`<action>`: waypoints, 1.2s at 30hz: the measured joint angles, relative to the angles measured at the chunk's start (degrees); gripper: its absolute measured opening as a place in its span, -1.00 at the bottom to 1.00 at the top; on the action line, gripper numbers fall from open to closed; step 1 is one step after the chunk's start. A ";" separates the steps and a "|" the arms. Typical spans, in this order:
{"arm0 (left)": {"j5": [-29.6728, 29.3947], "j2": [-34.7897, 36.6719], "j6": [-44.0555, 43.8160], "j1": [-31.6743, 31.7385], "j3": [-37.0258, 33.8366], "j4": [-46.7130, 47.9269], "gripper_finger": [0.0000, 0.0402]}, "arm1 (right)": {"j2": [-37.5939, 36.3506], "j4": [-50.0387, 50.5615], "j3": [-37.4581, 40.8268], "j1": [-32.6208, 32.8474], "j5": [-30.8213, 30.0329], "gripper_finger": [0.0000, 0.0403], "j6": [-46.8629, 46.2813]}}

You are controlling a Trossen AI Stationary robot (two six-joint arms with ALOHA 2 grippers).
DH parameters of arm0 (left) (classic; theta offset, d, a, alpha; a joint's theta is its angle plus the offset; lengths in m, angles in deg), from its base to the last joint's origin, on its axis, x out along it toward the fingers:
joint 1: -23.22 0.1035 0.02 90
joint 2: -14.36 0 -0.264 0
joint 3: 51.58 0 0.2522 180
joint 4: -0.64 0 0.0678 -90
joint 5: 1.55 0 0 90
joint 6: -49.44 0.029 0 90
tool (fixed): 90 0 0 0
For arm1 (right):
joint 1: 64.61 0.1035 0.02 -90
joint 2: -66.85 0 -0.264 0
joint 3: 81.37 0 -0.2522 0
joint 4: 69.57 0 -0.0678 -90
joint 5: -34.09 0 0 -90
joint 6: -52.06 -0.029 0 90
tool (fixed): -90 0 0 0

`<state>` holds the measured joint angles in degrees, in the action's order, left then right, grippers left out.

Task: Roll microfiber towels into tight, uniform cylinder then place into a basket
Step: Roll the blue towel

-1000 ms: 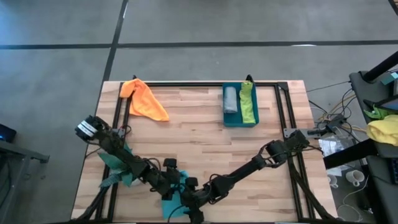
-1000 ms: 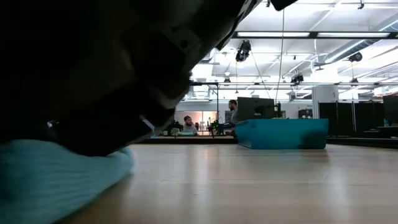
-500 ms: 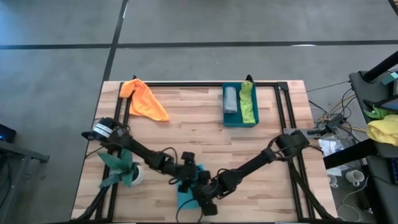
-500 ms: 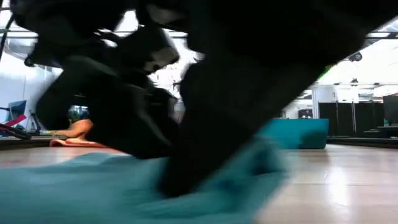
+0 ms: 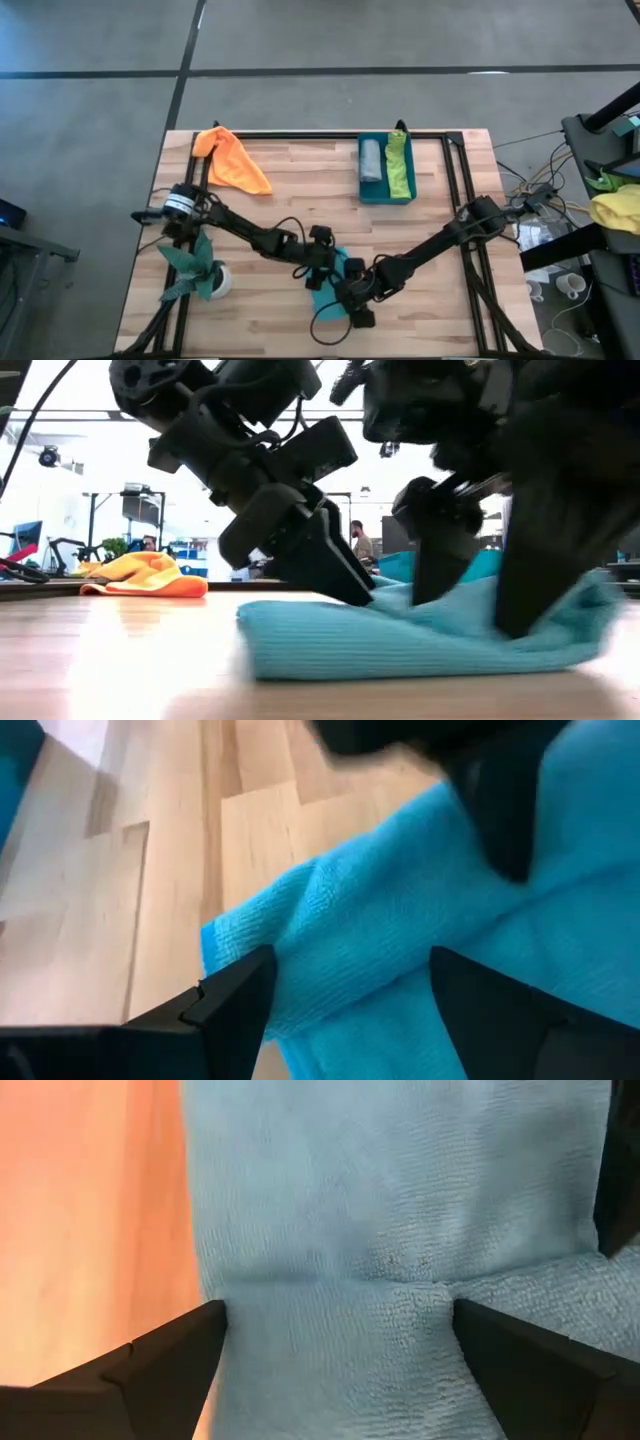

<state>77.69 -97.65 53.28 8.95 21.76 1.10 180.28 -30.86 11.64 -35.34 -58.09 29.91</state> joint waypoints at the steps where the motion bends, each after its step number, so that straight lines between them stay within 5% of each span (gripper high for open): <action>1: -0.04 0.09 0.07 0.02 0.25 0.69 0.25 | -1.38 0.38 0.00 0.10 -0.30 0.91 -0.20; 12: -0.13 0.72 -1.05 -0.42 0.74 1.37 0.25 | -17.98 -0.52 16.24 -0.88 -4.97 0.91 2.13; 25: 2.21 0.87 -1.95 -1.14 0.77 2.35 0.25 | -15.86 -16.67 26.71 -12.13 0.01 0.91 21.91; 36: 1.71 5.14 -1.95 -1.51 0.79 5.62 0.25 | -12.24 -20.84 26.86 -12.50 4.95 0.91 23.89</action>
<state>79.39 -92.51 51.33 7.45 22.56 6.72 168.03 -51.70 38.50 -47.84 -53.14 53.80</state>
